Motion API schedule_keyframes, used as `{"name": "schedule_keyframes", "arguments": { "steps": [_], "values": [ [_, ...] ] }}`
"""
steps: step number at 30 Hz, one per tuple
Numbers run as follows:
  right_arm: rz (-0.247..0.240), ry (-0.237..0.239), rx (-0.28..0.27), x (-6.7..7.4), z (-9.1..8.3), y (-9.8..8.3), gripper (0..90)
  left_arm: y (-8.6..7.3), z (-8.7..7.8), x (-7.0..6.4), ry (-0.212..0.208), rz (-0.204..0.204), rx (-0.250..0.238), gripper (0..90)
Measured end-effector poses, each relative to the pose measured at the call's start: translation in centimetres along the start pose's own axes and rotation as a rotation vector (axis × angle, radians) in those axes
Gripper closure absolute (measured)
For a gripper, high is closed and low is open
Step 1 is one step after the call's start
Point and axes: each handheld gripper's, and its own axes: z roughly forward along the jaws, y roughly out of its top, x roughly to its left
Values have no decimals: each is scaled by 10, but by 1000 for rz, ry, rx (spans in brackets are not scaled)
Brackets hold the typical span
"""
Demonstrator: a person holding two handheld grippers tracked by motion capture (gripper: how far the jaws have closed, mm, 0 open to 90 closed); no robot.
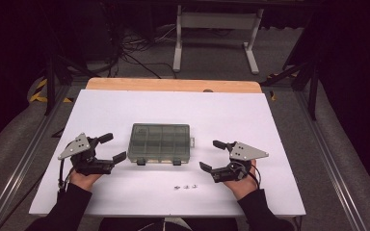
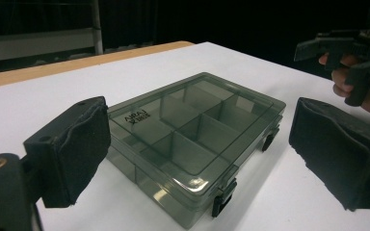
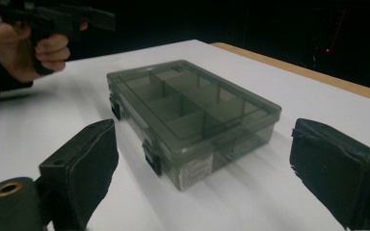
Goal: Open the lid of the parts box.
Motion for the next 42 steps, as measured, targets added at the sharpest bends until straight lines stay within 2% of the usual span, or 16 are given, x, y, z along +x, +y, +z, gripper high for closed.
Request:
{"name": "schedule_keyframes", "arguments": {
  "steps": [3, 7, 12, 16, 18, 24, 31, 35, 42],
  "values": [
    [22, 24, -15, -2, 10, 6, 113, 0, 3, 2, -10, -4, 0, 85],
    [-1, 32, 13, 0, 24, 10, 119, -2, 8, 3, -30, -15, 2, 83],
    [-50, 26, 66, 5, 41, 15, 128, -3, 11, 6, 2, -2, 37, 82],
    [-29, 32, 96, 3, 50, 13, 137, -4, 14, 7, 18, 5, 65, 95],
    [-26, 31, 102, 3, 51, 13, 143, -5, 15, 7, 20, 11, 82, 115],
    [-17, 37, 168, 1, 57, 5, 201, -9, 19, 7, 4, 23, 134, 171],
    [-8, 40, 214, 1, 59, -2, 261, -16, 21, 6, -18, 9, 185, 243],
    [0, 49, 231, 0, 60, -4, 290, -18, 21, 6, -24, -2, 208, 257],
    [-2, 52, 256, 0, 61, -5, 359, -21, 22, 5, -37, 7, 264, 304]
  ]
}}
